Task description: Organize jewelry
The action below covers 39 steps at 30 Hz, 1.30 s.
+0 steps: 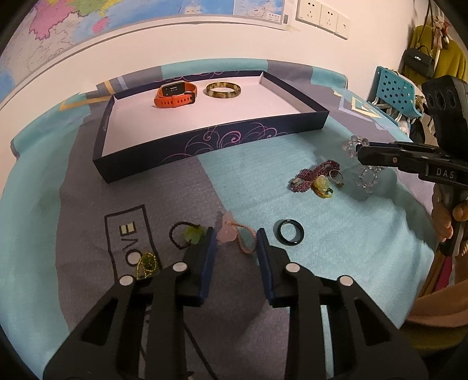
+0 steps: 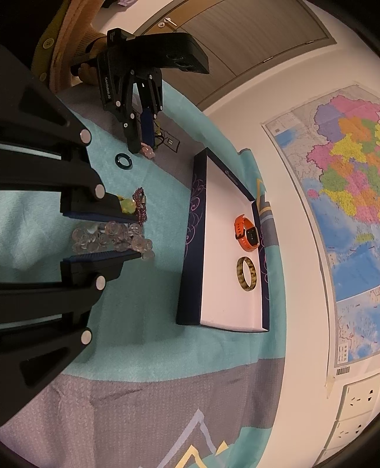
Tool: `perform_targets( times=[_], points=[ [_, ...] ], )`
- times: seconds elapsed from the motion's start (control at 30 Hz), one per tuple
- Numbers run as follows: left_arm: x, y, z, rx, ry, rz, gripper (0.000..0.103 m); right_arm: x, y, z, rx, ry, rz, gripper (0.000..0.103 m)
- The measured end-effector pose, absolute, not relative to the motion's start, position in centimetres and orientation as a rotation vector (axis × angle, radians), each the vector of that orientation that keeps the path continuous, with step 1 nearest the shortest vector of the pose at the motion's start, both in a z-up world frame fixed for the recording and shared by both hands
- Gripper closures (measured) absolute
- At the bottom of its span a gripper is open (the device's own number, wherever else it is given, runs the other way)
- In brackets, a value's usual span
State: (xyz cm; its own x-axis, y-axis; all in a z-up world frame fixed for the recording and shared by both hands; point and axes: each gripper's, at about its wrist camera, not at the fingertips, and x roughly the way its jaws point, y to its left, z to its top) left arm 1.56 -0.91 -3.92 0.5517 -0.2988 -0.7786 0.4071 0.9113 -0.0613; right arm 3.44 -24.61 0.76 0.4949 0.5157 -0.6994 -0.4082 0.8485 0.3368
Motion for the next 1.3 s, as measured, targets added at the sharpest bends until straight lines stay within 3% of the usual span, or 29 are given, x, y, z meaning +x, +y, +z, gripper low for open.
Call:
perform_targets(
  times=[0.37, 0.4, 1.3],
  points=[
    [1.4, -0.4, -3.7, 0.088, 0.891, -0.438, 0.091, 3.4, -24.5, 0.8, 0.132, 0.884, 0.566, 0.087],
    [1.4, -0.4, -3.7, 0.08, 0.894, -0.441, 0.099, 3.4, -24.5, 0.8, 0.132, 0.884, 0.567, 0.087],
    [1.8, 0.1, -2.2, 0.049, 0.863, -0.453, 0.099, 3.8, -23.9, 2.5, 0.123, 0.842, 0.587, 0.087]
  ],
)
